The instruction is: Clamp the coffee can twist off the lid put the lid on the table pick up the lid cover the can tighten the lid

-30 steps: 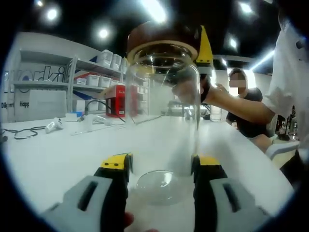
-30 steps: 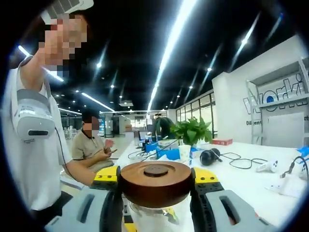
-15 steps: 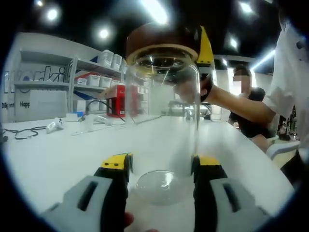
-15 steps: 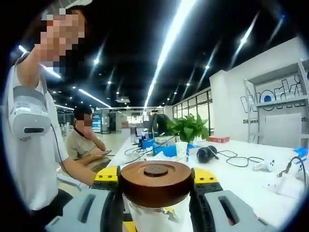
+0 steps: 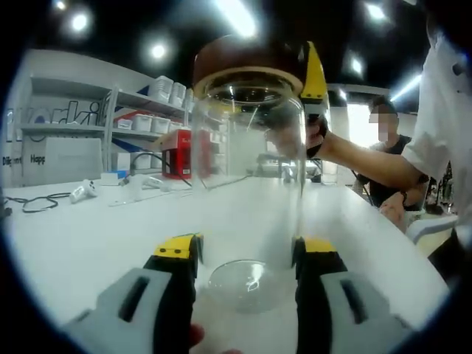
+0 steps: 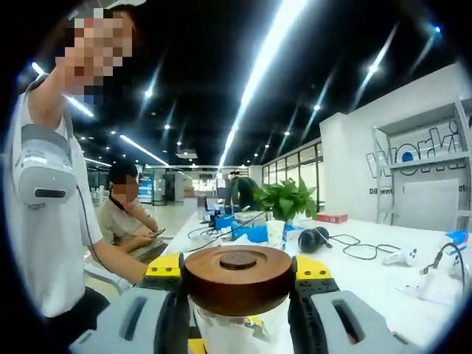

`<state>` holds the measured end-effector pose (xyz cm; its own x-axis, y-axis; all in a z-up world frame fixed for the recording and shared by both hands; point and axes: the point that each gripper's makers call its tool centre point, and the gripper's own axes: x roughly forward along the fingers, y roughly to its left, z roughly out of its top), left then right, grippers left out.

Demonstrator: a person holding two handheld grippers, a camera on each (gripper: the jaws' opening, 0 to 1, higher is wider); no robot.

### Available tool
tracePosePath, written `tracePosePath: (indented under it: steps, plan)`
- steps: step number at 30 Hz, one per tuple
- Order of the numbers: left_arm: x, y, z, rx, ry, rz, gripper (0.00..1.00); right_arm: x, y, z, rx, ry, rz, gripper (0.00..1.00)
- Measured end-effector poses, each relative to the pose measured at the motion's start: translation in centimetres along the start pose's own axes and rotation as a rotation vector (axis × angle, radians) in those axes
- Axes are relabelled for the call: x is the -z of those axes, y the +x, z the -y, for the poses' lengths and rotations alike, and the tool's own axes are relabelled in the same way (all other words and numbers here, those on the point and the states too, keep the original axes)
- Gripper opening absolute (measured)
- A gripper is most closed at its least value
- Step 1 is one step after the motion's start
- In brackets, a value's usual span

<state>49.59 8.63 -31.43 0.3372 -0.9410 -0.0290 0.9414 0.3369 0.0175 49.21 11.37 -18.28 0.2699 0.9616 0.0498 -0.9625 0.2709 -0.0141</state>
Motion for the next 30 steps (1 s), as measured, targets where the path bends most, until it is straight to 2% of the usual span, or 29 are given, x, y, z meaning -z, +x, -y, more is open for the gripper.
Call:
tracePosePath:
  steps: [4, 11, 17, 25, 27, 30]
  plan:
    - [0.0, 0.0, 0.0, 0.002, 0.001, 0.002, 0.44, -0.5, -0.1, 0.0, 0.002, 0.006, 0.021, 0.46]
    - [-0.1, -0.1, 0.1, 0.002, 0.001, 0.002, 0.44, -2.8, -0.5, 0.1, 0.006, 0.009, 0.095, 0.47]
    - [-0.1, -0.1, 0.2, 0.003, 0.000, 0.002, 0.44, -4.1, -1.0, 0.6, 0.031, -0.015, 0.115, 0.47]
    - [-0.1, -0.2, 0.2, 0.003, 0.000, 0.002, 0.44, -5.3, -2.8, 2.7, 0.153, -0.062, 0.131, 0.47]
    - [-0.1, -0.2, 0.2, 0.003, 0.000, 0.001, 0.44, -6.0, -3.8, 4.2, 0.241, -0.090, 0.156, 0.47]
    - [-0.1, -0.2, 0.3, 0.003, 0.000, 0.001, 0.43, -6.3, -5.7, 6.7, 0.380, -0.148, 0.143, 0.47]
